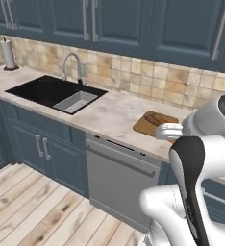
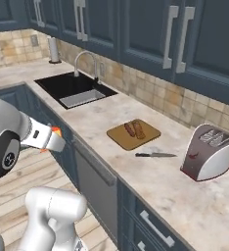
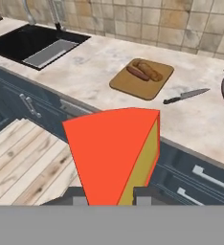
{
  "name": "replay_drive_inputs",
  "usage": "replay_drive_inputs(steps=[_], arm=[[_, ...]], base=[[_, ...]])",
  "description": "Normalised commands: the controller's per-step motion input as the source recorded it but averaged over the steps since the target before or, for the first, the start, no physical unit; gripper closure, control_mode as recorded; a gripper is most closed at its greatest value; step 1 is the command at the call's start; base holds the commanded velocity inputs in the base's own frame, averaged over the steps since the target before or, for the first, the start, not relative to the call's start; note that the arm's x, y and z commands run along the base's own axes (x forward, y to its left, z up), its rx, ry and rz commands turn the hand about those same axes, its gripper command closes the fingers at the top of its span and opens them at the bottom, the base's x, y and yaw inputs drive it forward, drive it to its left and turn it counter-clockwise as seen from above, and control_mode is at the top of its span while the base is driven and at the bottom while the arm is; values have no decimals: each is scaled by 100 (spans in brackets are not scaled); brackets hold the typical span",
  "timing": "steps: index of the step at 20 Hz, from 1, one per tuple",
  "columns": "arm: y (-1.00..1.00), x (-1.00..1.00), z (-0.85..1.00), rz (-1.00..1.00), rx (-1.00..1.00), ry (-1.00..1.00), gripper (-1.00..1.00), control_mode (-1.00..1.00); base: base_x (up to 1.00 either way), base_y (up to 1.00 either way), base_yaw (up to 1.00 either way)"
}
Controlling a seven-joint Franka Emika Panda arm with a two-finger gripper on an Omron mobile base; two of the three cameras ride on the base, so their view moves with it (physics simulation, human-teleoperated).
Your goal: Retrieve the sausage and cheese from the fridge and place them on the cutting board on the counter.
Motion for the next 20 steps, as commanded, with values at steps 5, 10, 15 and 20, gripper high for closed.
replay_drive_inputs(steps=[5, 10, 15, 20], arm=[[0, 0, 0, 0, 0, 0, 100, 100], [0, 0, 0, 0, 0, 0, 100, 100], [0, 0, 0, 0, 0, 0, 100, 100], [0, 0, 0, 0, 0, 0, 100, 100]], base=[[53, 26, -20], [41, 43, -32], [30, 23, -40], [29, 36, -38]])
